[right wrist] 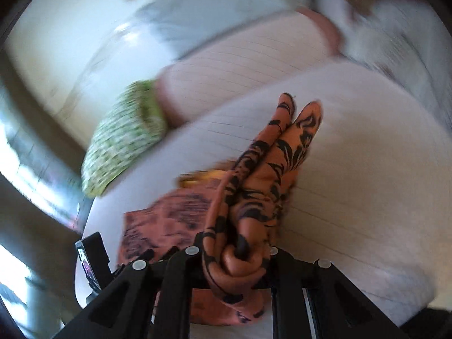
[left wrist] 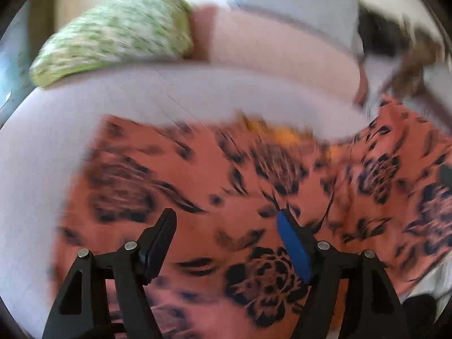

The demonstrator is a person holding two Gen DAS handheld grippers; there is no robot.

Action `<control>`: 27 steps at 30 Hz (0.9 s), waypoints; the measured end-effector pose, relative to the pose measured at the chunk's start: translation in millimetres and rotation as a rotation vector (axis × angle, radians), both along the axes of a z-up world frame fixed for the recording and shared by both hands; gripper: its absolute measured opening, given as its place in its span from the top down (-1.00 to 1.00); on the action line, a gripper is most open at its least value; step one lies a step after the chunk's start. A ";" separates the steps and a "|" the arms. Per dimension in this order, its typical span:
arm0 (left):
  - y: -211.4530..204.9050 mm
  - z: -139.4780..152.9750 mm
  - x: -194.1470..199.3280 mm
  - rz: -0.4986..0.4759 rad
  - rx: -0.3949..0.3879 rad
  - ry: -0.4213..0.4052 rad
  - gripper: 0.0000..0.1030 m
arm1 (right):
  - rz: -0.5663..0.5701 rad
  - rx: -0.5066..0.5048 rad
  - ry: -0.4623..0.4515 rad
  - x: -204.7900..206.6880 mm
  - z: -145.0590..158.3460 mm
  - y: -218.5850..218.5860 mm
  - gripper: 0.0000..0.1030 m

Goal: Fold small clothes

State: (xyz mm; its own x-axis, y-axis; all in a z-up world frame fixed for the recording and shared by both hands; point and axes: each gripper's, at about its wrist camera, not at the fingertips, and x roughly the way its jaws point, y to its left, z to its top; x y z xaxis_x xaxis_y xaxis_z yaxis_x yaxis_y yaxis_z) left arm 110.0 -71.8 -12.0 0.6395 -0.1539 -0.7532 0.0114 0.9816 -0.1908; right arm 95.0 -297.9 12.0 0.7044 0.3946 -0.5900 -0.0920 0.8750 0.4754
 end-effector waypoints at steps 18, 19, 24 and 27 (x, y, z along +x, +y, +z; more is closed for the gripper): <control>193.0 -18.2 -68.8 0.542 -0.117 0.004 -0.44 | 0.428 -0.108 0.137 6.7 -55.5 244.3 0.73; 194.9 -16.0 -69.7 0.541 -0.126 -0.002 -0.44 | 0.426 -0.098 0.110 4.1 -42.6 244.4 0.73; 192.1 -17.3 -73.4 0.534 -0.103 -0.022 -0.44 | 0.454 -0.117 0.074 -13.9 -32.3 261.5 0.73; 202.0 -20.4 -75.9 0.548 -0.124 -0.001 -0.44 | 0.477 -0.267 0.129 -14.6 -76.7 289.3 0.55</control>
